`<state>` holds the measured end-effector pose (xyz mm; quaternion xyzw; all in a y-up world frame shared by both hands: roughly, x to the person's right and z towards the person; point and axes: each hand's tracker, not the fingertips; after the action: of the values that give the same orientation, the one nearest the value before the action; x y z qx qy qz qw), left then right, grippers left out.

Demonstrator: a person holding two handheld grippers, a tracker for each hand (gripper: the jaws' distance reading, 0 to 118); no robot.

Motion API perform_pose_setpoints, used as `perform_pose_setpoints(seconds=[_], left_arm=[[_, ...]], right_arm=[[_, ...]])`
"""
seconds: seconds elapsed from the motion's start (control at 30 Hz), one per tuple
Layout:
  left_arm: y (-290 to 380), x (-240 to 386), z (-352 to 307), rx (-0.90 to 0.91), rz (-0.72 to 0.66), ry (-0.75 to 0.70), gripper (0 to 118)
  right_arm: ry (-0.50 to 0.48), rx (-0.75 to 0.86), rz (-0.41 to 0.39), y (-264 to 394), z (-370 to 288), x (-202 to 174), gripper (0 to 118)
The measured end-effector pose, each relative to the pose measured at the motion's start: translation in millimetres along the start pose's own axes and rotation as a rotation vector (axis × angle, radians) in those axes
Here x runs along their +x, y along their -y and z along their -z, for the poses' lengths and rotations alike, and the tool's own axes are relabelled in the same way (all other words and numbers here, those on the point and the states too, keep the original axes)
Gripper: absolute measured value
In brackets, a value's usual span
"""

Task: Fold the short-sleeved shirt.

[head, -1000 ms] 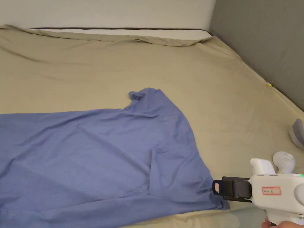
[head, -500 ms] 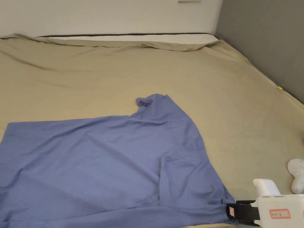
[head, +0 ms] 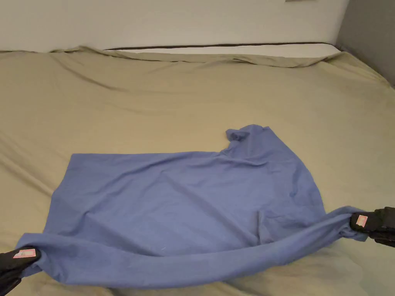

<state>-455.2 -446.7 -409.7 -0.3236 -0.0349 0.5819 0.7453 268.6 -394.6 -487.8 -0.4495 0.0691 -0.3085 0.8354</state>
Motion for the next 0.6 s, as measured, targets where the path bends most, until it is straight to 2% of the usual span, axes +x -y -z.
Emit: perform_pose_setpoints(seconds=[0.07,0.1,0.17,0.23,0.3,0.5,0.6], left_arm=[[-14,5,13,0.036,-0.039,-0.015,7],[-20,10,23,0.037,-0.038,-0.016,7],[-34,15,45,0.043,-0.081,-0.009,7],[-55,11,68,0.054,-0.132,-0.067,7],[-70,16,93,0.062,-0.108,-0.123,7],[-81,14,153,0.054,-0.003,-0.388,7],[-79,4,164,0.046,0.044,-0.435,17]], right_arm=[[0.016,-0.010,0.020,-26,20,-3,6],[0.018,-0.014,0.075,-36,31,-3,6],[0.009,-0.035,0.135,-55,55,-4,6],[0.042,-0.041,0.159,-74,79,-2,6],[0.089,-0.066,0.166,-85,105,-4,6],[0.193,-0.093,0.130,-89,155,-2,6],[0.265,-0.120,0.050,-81,171,-2,9]])
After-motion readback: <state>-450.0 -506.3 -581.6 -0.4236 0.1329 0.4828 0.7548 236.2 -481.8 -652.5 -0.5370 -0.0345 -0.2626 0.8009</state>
